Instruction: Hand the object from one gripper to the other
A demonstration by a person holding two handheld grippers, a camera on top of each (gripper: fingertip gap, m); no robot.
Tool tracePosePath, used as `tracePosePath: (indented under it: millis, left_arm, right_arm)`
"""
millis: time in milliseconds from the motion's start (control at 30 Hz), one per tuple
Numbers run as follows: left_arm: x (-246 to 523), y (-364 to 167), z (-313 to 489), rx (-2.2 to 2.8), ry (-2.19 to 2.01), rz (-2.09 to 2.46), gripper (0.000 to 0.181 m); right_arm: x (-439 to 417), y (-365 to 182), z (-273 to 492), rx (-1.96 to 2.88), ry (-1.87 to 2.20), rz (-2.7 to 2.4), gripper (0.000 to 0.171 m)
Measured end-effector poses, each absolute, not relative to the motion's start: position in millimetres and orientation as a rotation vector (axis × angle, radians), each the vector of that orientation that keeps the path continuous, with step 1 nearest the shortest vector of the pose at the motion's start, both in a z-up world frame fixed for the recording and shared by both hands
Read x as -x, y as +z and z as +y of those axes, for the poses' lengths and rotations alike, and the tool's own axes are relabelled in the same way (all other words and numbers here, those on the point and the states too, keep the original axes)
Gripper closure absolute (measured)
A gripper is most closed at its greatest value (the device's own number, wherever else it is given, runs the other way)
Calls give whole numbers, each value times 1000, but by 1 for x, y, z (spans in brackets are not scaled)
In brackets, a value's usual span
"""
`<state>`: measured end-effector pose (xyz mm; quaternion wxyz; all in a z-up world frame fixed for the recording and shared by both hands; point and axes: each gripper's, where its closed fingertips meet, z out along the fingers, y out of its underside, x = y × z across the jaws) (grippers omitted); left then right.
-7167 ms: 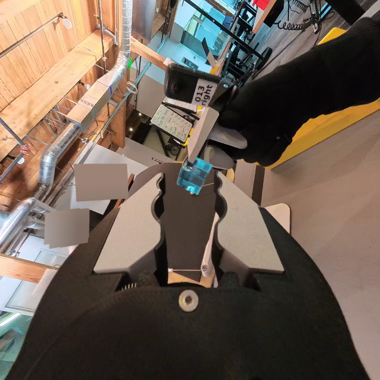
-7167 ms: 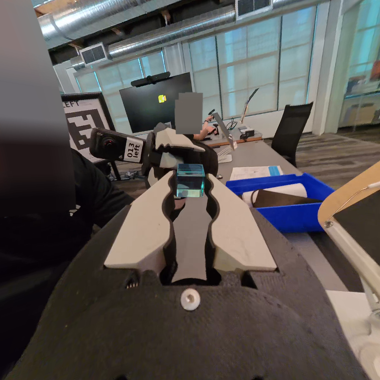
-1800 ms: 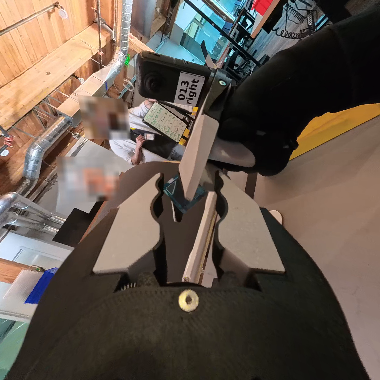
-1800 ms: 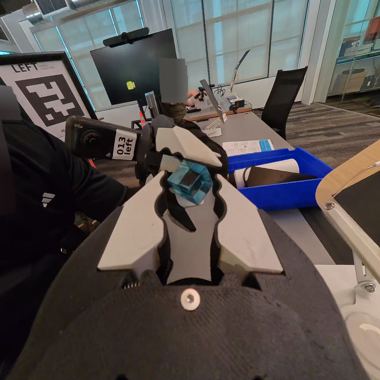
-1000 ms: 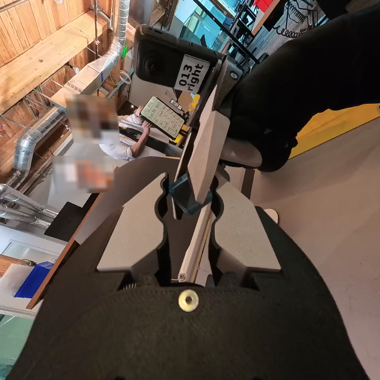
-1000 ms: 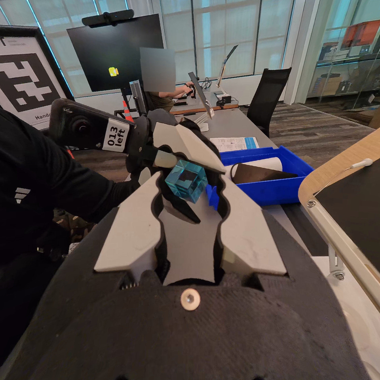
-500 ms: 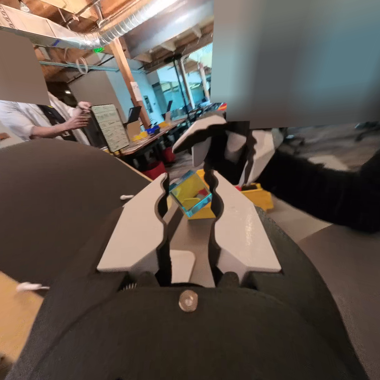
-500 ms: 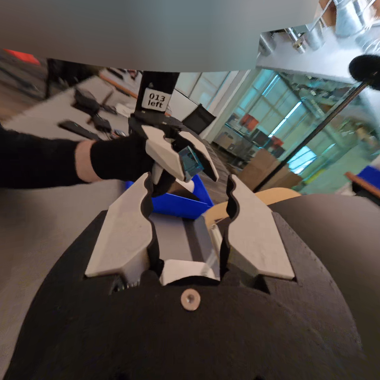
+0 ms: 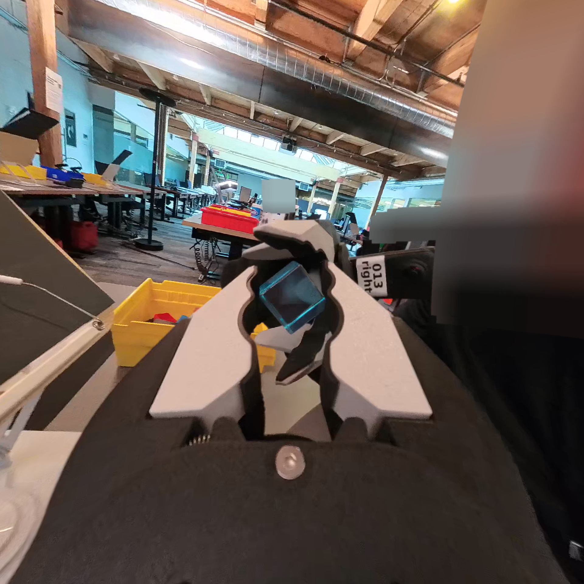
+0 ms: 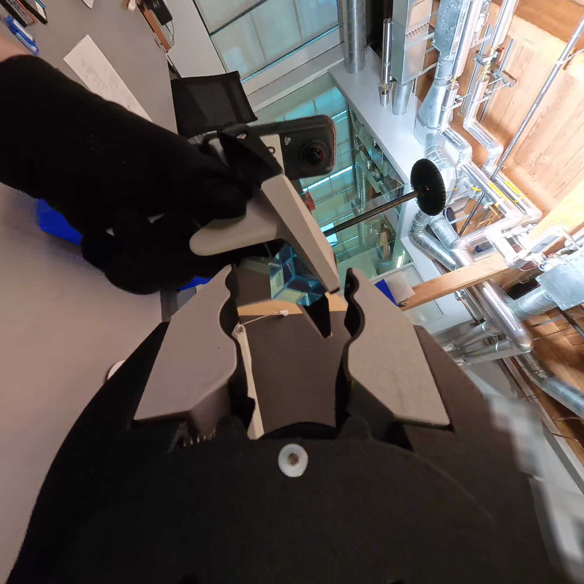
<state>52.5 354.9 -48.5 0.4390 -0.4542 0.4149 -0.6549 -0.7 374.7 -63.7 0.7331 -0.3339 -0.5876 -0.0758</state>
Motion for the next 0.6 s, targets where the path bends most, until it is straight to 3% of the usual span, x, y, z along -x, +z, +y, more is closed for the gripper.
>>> tracePosePath:
  millis: [33,600]
  left_arm:
    - [-54,-50,353,1126,-1648,1036,145]
    - [-65,-61,347,1203,-1864,1037,145]
  right_arm:
    - [2,-65,374,735,-150,-1294,108]
    - [2,-63,371,682,-211,-1297,134]
